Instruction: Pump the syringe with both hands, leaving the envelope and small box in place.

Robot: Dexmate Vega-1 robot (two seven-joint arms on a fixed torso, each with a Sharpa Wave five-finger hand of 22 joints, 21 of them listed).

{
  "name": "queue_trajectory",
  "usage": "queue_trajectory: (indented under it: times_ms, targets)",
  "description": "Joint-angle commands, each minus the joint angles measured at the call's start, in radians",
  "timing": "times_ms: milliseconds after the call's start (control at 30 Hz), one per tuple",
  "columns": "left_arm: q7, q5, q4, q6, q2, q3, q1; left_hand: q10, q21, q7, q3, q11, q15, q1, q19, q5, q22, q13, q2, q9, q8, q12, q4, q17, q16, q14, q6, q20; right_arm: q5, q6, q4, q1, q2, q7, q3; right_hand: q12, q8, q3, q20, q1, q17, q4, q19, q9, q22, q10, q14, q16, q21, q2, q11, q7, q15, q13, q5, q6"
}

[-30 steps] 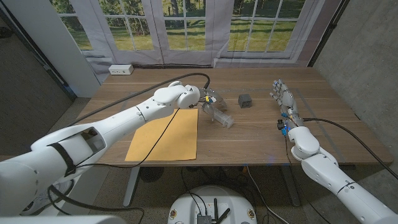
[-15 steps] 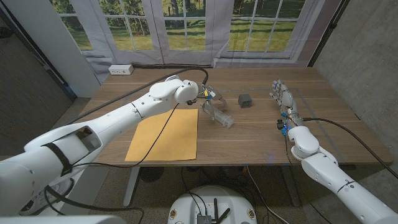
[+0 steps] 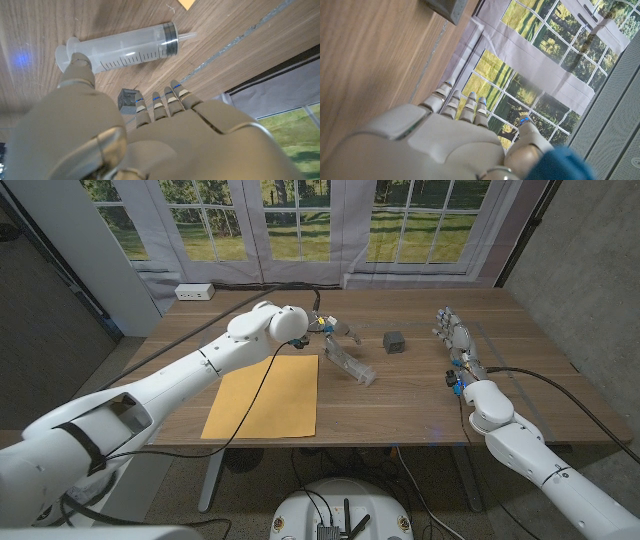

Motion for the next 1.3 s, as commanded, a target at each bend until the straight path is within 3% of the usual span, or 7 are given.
queue_trajectory:
  times_ms: [33,167,600,1033,1300]
  targets:
    - [0.146,-0.159,-0.079,0.127,0.047,-0.111,0.123,-0.011,0.007,0.003,0.003,0.003,-0.003,-0.021,-0.002,0.007,0.004,0.001,0.017,0.0,0.0,0.006,0.016,0.004,0.005,-0.008,-0.017,-0.029,0.064,0.028,0.065,0.04,0.005,0.077,-0.003,0.002,0.0,0.002,-0.026,-0.002,0.004,0.001,0.005,0.003,0.0,0.002,-0.001,-0.003,0.003,0.059,0.003,0.014,-0.044,0.002,0.009,-0.005]
    - [0.196,-0.2,-0.102,0.144,0.07,-0.133,0.153,-0.035,0.007,0.01,0.005,0.009,-0.003,-0.052,-0.017,0.009,0.004,0.001,0.047,0.0,-0.004,0.004,0.03,0.004,0.003,-0.032,-0.042,-0.032,0.083,0.034,0.086,0.056,0.01,0.095,-0.004,0.001,-0.005,0.001,-0.033,-0.004,0.005,0.004,-0.006,0.002,0.0,-0.003,-0.008,-0.006,-0.001,0.061,0.002,0.027,-0.05,0.002,0.009,-0.025]
    - [0.38,-0.343,-0.175,0.163,0.125,-0.219,0.274,-0.048,0.01,0.017,-0.005,0.01,-0.005,-0.122,-0.026,0.002,0.005,0.001,0.084,-0.001,-0.005,0.01,0.06,0.005,0.009,-0.039,-0.079,-0.039,0.127,0.047,0.152,0.106,0.031,0.148,-0.02,-0.006,-0.008,-0.001,-0.043,-0.017,0.008,0.02,-0.028,0.002,0.0,-0.027,-0.03,-0.016,-0.006,0.065,-0.004,0.054,-0.052,0.0,0.009,-0.052]
    - [0.595,-0.487,-0.134,0.069,0.13,-0.301,0.386,-0.067,0.012,0.04,0.0,0.015,-0.008,-0.157,-0.034,0.002,0.005,0.001,0.119,-0.002,-0.006,0.009,0.076,0.005,0.008,-0.051,-0.11,-0.044,0.151,0.083,0.177,0.104,0.038,0.171,-0.017,-0.003,-0.002,0.001,-0.049,-0.019,0.007,0.026,-0.021,0.001,-0.001,-0.027,-0.025,-0.017,0.0,0.064,0.006,0.079,-0.049,0.0,0.01,-0.05]
    - [0.665,-0.543,-0.104,0.022,0.139,-0.331,0.424,-0.065,0.017,0.048,0.007,0.017,-0.013,-0.176,-0.023,0.003,0.005,0.001,0.147,-0.002,-0.003,0.013,0.085,0.005,0.011,-0.048,-0.116,-0.049,0.154,0.112,0.208,0.106,0.055,0.176,-0.022,0.001,0.003,0.004,-0.051,-0.017,0.005,0.029,-0.007,0.001,-0.001,-0.017,-0.01,-0.014,0.005,0.065,0.007,0.08,-0.053,0.0,0.011,-0.042]
